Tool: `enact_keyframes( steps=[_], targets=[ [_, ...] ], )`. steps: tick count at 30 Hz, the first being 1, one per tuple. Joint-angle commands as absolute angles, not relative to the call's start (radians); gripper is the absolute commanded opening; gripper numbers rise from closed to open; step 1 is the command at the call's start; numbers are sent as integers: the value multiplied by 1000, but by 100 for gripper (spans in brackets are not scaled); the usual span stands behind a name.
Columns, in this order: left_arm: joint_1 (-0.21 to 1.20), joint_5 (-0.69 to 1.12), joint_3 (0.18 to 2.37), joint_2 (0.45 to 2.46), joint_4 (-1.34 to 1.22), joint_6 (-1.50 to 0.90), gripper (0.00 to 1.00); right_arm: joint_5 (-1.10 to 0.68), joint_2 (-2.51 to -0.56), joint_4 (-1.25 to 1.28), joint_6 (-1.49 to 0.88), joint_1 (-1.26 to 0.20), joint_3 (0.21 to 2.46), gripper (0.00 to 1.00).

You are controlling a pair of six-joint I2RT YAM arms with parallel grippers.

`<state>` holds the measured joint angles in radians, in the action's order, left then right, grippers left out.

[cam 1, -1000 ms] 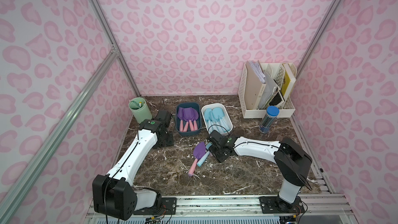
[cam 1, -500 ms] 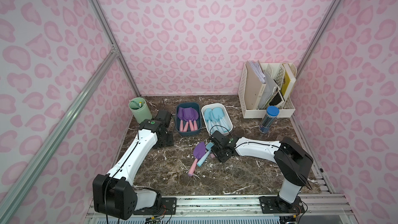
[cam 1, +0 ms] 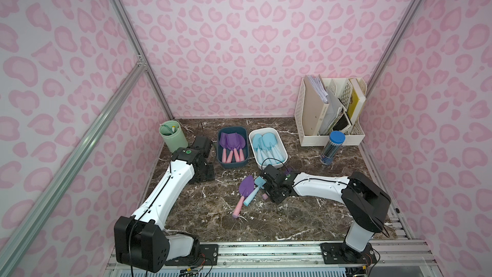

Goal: Sort the small shovels by color and place them into the storage box
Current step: Pick up the shovel from the center of the board.

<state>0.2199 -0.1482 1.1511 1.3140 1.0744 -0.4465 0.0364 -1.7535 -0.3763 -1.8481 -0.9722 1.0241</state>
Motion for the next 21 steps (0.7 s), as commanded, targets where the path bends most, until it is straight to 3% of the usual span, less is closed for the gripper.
enact_keyframes(
  steps=[1, 12, 21],
  targets=[
    [218, -155, 1157, 1308, 1094, -449, 59, 57, -1734, -409, -1867, -977, 1017, 25],
    [218, -158, 1170, 1304, 1101, -449, 58, 215, -1602, -609, -1814, -1005, 1039, 16],
    [217, -164, 1205, 1315, 1109, -449, 58, 309, -1710, -849, -1303, -987, 1439, 10]
  ],
)
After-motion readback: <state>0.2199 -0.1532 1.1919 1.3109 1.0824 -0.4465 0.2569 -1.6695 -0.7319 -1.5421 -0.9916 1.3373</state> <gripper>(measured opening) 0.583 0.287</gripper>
